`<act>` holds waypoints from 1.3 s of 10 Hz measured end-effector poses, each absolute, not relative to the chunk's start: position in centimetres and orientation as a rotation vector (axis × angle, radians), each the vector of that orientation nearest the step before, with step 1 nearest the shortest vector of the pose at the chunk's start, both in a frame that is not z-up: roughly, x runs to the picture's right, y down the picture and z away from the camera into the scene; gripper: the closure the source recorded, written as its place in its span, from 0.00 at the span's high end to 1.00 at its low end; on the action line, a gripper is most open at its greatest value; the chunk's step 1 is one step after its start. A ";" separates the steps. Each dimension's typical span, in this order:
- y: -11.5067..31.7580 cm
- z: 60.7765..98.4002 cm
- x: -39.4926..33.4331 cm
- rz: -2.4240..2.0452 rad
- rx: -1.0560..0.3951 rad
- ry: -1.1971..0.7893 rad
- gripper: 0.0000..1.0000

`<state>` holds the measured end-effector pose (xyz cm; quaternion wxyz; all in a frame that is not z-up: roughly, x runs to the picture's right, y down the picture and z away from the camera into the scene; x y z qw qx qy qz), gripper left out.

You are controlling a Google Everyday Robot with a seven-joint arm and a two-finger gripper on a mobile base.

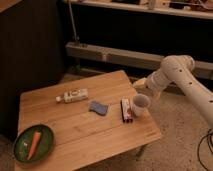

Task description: Place the pepper on the white sponge

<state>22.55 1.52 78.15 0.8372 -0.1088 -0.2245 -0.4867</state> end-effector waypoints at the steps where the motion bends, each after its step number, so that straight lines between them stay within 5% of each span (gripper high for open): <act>1: 1.5 78.1 22.6 -1.030 -0.230 -0.475 0.80; 10: 1.5 78.0 22.3 -1.037 -0.230 -0.476 0.80; 13: 1.6 75.8 16.4 -1.185 -0.206 -0.515 0.80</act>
